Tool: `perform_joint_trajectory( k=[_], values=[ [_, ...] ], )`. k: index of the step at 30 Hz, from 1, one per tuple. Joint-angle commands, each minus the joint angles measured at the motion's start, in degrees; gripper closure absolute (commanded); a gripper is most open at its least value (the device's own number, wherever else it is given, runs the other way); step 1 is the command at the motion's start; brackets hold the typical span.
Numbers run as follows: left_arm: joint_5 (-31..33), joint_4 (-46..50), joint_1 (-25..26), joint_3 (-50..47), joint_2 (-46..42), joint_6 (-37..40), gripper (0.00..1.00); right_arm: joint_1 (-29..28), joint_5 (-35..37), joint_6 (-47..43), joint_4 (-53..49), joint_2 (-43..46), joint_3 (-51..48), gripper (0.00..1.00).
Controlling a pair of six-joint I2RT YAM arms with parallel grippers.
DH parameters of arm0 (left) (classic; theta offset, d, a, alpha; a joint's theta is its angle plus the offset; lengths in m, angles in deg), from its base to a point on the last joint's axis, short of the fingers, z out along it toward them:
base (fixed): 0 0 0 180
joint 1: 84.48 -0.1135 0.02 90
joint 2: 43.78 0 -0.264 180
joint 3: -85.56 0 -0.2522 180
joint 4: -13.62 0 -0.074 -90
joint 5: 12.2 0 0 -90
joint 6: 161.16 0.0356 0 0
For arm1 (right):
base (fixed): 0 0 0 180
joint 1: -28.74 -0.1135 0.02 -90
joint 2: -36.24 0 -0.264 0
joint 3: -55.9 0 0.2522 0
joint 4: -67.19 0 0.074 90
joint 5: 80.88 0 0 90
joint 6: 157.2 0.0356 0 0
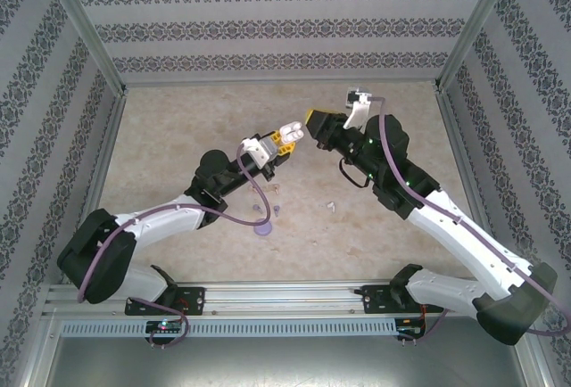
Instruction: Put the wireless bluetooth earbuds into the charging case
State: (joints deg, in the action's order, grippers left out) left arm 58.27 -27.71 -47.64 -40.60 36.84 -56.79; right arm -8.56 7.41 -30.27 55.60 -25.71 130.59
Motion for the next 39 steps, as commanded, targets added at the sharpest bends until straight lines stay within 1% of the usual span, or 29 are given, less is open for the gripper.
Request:
perform_joint_trajectory(
  k=[1,5,18,39],
  values=[
    [0.5,-6.4,1.2,2.2,1.2,0.1,1.0,-1.2,-2.5,-1.6,9.6,1.4,-3.2,0.78],
    [0.6,-7.1,1.6,3.1,2.0,-1.0,1.0,-2.1,-2.9,-1.5,14.3,1.7,-5.9,0.77],
    [0.3,-8.8,1.9,3.5,1.9,-4.2,1.0,-2.7,-3.5,1.2,20.9,0.0,-10.2,0.78],
    [0.0,-8.7,2.0,3.6,1.5,-5.6,1.0,-3.5,-4.0,3.0,23.2,-2.7,-10.8,0.78]
  ],
)
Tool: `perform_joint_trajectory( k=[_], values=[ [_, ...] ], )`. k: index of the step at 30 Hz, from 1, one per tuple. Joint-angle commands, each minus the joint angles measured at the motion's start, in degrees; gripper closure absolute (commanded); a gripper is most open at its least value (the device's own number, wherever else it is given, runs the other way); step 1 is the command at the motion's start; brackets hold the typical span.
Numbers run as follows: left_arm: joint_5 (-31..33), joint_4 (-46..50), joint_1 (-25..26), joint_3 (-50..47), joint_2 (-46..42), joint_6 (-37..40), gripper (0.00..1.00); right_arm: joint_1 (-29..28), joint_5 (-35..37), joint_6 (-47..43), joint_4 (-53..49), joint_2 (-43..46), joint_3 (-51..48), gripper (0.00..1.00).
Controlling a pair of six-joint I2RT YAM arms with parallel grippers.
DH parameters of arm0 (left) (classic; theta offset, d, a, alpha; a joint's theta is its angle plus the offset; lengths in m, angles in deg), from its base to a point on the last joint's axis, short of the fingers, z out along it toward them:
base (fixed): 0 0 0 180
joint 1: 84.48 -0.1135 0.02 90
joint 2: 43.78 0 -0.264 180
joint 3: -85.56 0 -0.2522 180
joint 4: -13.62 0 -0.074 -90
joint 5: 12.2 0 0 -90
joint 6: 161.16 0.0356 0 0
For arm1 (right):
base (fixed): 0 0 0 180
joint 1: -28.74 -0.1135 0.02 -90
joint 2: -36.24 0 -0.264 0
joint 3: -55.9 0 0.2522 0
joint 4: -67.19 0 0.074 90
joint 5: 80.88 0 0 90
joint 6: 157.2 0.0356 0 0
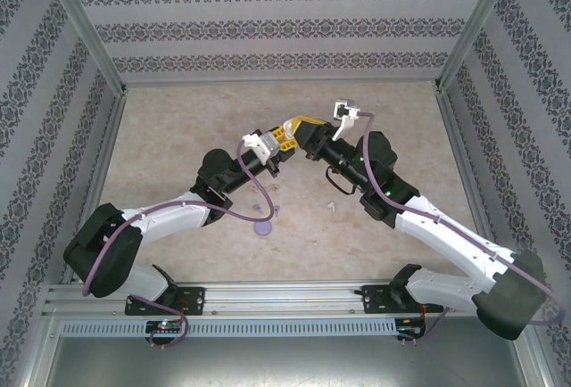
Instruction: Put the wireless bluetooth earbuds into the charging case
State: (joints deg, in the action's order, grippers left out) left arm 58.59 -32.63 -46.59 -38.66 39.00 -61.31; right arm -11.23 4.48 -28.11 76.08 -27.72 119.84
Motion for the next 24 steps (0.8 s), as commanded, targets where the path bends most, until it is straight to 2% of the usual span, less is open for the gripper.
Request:
perform_joint_trajectory(
  k=[1,24],
  values=[
    [-0.4,-3.7,1.0,1.6,-0.7,-1.0,1.0,-0.9,-1.1,0.9,2.9,-0.8,0.0,0.78],
    [0.1,-4.2,1.6,2.2,-1.9,-1.8,1.0,-1.4,2.6,-0.1,3.8,-2.2,-2.5,0.78]
  ],
)
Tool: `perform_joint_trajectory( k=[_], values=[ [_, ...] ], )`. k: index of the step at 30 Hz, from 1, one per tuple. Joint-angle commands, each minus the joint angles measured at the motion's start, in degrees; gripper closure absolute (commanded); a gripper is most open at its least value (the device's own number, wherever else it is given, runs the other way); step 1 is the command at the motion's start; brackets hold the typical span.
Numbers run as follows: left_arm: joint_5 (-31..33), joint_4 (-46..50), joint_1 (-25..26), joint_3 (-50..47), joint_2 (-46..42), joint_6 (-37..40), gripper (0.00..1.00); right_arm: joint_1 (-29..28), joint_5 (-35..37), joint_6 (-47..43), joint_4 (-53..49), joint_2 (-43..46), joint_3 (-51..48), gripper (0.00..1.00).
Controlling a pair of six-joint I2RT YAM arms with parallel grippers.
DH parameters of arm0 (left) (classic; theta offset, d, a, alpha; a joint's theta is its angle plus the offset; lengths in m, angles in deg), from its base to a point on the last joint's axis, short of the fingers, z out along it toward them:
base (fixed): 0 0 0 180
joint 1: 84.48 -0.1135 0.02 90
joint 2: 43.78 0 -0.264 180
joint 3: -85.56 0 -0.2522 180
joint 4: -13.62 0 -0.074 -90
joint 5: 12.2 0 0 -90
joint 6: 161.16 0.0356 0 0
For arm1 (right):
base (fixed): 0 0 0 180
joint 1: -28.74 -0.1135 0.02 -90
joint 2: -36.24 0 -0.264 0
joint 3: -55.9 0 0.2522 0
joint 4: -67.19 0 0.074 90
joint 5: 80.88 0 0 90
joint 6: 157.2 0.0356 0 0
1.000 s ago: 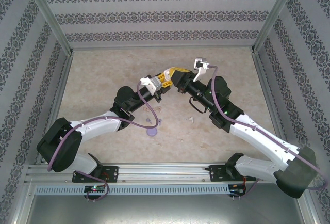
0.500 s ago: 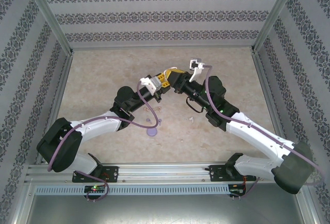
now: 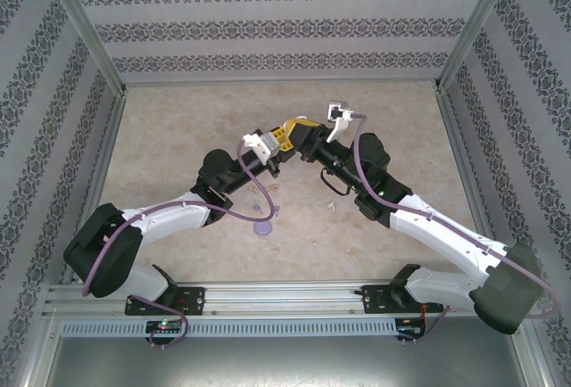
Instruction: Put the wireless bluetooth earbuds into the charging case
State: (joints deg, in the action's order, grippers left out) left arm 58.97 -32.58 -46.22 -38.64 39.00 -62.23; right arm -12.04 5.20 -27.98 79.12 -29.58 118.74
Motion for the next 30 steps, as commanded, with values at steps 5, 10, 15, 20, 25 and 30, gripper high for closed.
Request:
perform_joint_trajectory(
  k=[5,10,15,20,25,30],
  values=[
    [-0.1,-4.2,1.2,2.1,-2.3,-0.9,1.0,-0.6,3.3,-0.6,0.7,0.1,-2.4,0.78],
    [-0.1,-4.0,1.2,2.3,-2.5,-0.8,1.0,-0.5,3.8,-1.0,0.3,0.7,-2.9,0.78],
    [-0.1,-3.8,1.3,2.3,-2.7,-0.7,1.0,-0.5,3.9,-1.2,0.0,1.0,-3.3,0.78],
    [0.1,-3.6,1.3,2.7,-2.8,-0.9,1.0,-0.5,3.4,-1.6,0.0,1.0,-3.6,0.78],
    [0.4,-3.3,1.2,3.2,-3.0,-1.4,1.0,-0.9,3.0,-3.4,-1.2,1.0,-3.6,0.78],
    [1.0,-3.5,1.3,3.6,-3.2,-2.6,1.0,-1.8,4.1,-5.3,-1.8,1.0,-4.3,0.79]
  ],
)
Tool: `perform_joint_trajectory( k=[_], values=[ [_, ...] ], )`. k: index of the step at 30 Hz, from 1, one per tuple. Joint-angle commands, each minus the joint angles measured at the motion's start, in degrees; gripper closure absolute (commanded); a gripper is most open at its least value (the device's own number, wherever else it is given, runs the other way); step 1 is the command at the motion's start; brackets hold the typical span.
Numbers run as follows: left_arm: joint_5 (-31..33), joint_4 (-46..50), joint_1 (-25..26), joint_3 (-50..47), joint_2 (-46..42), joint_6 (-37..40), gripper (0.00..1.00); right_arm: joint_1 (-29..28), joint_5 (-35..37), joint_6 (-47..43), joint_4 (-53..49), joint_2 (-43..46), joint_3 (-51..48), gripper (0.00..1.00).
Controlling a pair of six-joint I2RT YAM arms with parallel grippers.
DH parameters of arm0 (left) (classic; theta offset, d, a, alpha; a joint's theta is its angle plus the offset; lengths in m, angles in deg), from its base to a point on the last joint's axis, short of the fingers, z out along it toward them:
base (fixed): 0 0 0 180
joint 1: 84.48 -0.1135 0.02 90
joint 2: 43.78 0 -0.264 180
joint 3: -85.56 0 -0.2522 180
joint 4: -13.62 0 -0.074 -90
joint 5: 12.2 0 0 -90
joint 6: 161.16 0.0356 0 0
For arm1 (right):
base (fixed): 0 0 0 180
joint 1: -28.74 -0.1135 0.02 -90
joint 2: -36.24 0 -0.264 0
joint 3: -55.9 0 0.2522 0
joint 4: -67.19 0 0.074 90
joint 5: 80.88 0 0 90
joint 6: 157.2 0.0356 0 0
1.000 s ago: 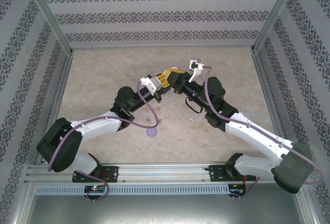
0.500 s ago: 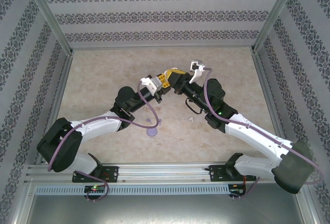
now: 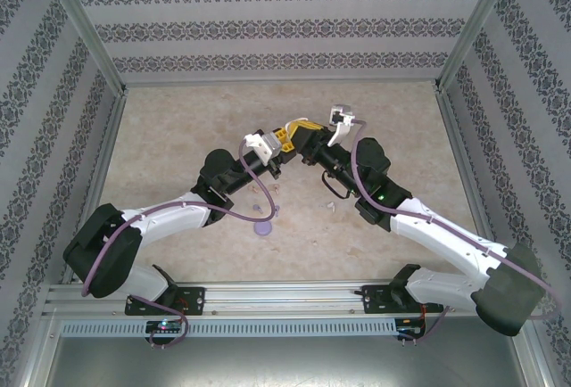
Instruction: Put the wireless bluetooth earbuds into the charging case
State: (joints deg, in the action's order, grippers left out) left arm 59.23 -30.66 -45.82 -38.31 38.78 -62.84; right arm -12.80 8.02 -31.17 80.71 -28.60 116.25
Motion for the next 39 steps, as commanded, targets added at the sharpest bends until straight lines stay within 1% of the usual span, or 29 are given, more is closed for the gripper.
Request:
perform_joint_trajectory(
  k=[1,13,18,26,32,37,39],
  values=[
    [0.7,-5.5,0.9,3.3,-3.0,-2.1,1.0,-1.1,1.5,-2.3,-3.3,-0.1,-2.0,0.79],
    [2.6,-7.2,0.9,3.7,-3.5,-3.7,1.0,-1.8,3.5,-3.0,-3.0,0.2,-4.0,0.79],
    [2.0,-6.1,0.9,4.1,-3.6,-3.7,1.0,-1.7,3.7,-2.5,-3.1,-0.1,-3.6,0.75],
    [1.7,-5.0,1.1,4.0,-3.1,-4.0,1.0,-1.8,4.8,-0.2,-4.4,-1.2,-1.4,0.59],
    [2.2,-5.3,1.4,3.1,-2.8,-4.8,1.0,-1.7,5.2,0.7,-5.5,-1.9,0.3,0.53],
    [2.5,-5.8,1.5,2.6,-2.3,-5.3,1.0,-1.7,5.3,1.1,-6.4,-2.0,1.5,0.4],
    [2.5,-6.0,1.5,2.5,-2.2,-5.7,1.0,-1.6,5.5,1.2,-7.0,-2.0,2.2,0.38]
  ],
)
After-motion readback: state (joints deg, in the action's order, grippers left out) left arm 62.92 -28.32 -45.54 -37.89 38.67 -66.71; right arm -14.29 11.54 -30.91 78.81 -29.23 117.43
